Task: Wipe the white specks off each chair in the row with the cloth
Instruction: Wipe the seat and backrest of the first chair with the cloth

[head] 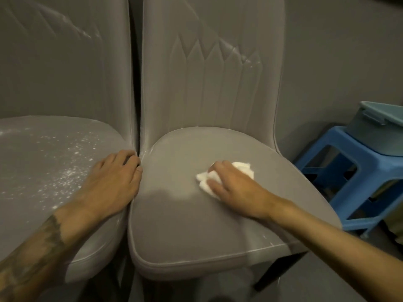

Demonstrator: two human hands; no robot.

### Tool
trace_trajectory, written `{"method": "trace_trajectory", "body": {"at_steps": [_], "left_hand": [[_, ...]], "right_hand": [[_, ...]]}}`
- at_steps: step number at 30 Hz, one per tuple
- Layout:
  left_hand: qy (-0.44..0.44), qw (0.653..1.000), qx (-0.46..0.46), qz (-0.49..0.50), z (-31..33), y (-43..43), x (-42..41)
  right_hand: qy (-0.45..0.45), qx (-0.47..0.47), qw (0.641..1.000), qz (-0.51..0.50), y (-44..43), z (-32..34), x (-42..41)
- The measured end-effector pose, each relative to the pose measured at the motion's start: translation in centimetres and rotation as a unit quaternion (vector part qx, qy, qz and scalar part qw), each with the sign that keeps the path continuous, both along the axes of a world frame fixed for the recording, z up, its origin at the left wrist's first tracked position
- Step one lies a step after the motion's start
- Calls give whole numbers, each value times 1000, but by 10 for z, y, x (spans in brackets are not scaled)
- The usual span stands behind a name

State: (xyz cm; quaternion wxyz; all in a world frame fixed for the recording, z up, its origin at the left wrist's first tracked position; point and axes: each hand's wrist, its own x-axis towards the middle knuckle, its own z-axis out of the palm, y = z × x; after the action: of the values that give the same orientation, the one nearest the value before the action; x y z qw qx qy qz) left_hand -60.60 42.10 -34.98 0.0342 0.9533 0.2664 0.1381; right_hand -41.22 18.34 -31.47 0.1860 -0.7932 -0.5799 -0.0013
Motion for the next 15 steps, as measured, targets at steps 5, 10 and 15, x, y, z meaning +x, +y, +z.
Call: {"method": "trace_trajectory", "body": {"at_steps": [5, 10, 15], "left_hand": [[5, 1000, -3, 3, 2, -1, 1], [4, 1000, -14, 4, 5, -2, -1], [1, 1000, -13, -3, 6, -4, 0]], "right_hand": [[10, 12, 991, -130, -2, -5, 1], [24, 15, 1000, -5, -20, 3, -57], [36, -11, 987, -159, -33, 2, 3]]}}
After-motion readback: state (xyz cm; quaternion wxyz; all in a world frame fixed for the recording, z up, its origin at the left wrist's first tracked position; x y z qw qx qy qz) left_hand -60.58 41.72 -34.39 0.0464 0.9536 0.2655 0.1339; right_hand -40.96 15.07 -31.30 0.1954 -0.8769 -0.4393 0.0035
